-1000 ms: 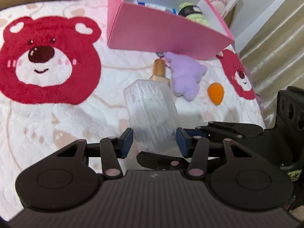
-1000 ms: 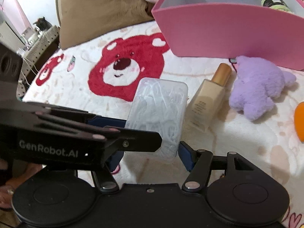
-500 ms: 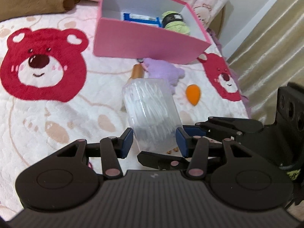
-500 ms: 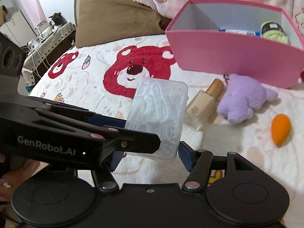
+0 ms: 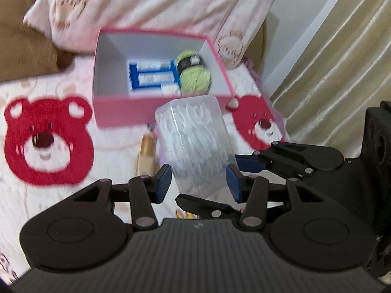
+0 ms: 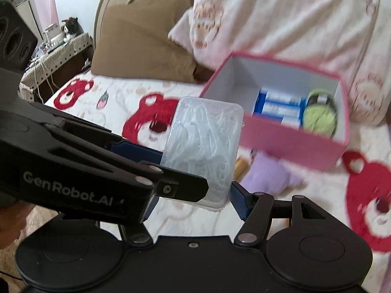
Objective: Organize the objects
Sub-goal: 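Lift the swab box with the left tool and carry it over the pink box, then lower the swab box beside the wipe pack and open the left tool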
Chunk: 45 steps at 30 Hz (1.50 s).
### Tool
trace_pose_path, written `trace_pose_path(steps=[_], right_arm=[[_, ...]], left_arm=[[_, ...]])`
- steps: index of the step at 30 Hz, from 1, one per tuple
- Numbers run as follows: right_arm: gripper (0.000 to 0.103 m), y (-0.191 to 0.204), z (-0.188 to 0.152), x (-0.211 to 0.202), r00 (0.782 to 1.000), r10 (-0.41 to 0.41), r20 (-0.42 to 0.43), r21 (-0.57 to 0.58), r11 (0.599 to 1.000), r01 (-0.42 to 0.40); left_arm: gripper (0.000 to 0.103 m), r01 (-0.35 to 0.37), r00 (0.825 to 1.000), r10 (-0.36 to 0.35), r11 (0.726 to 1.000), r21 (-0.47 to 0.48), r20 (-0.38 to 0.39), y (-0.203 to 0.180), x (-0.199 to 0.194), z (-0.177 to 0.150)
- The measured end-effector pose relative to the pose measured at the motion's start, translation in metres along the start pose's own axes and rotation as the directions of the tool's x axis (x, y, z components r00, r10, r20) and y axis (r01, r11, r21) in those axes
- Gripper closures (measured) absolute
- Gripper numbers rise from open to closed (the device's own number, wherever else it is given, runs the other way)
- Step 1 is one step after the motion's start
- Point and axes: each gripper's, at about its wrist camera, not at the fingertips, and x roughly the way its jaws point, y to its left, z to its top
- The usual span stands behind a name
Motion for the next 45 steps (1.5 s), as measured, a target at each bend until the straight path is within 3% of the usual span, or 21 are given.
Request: trace_pose_path(steps=[4,10,15,20,27,34,45], right_arm=[[0.035,-0.009,0.028,-0.012,0.996,-0.034,0.078,-0.007,0.999,0.035],[0.035,-0.025,0.066,-0.012,0.983,-0.093,0.156,-0.043,0.994,0.101],[0.035,-0.058,0.100,0.011,0.981,-0.071,0.180,0.017,0.997,0.069],[0.035,-0.083,0.117,0.048,0.984,-0.065,0.166,0.068,0.996,0.054],[0.035,-0.112,0.102,0.111,0.990,-0.067,0.122,0.145,0.988,0.049],[0.035,-0.146,0.085,0.164,1.000,0.000,0.019,0.258,0.966,-0.005],[0.035,-0.157,0.079,0.206,0.994,0.055,-0.096,0.328,0.944,-0.020]], left_arm=[[0.055,-0.008,0.998,0.005,0.998,0.065,0.060,-0.012,-0.010,0.032],[0.055,-0.013,0.995,0.007,0.998,0.062,0.096,-0.017,-0.008,0.087],[0.055,-0.039,0.994,0.034,0.998,0.050,0.107,-0.012,0.014,0.128],[0.055,-0.042,0.997,0.042,0.999,0.001,0.068,0.008,0.053,0.159],[0.054,-0.035,0.999,0.032,0.994,-0.104,-0.026,0.046,0.121,0.164],[0.054,-0.038,0.993,0.017,0.982,-0.186,-0.115,0.078,0.183,0.157],[0.053,-0.074,0.983,0.019,0.953,-0.295,-0.183,0.104,0.220,0.148]])
